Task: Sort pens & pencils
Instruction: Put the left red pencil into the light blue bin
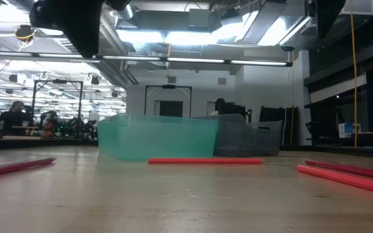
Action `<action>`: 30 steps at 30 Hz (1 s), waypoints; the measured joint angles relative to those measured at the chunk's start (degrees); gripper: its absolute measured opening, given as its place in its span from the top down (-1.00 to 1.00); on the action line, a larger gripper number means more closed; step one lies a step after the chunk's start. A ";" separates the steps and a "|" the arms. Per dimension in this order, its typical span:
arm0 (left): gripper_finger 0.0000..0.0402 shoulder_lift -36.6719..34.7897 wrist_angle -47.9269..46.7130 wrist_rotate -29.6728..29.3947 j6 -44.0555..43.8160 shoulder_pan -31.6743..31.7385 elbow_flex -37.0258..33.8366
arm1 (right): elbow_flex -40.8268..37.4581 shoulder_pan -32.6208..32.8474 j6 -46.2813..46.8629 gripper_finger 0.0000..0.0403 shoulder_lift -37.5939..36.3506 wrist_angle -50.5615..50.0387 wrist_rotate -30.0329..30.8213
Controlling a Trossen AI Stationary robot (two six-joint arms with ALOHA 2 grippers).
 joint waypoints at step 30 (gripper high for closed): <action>0.41 10.99 5.36 6.88 -34.86 -4.84 -0.93 | 0.02 0.00 -11.91 0.63 0.00 -0.02 3.02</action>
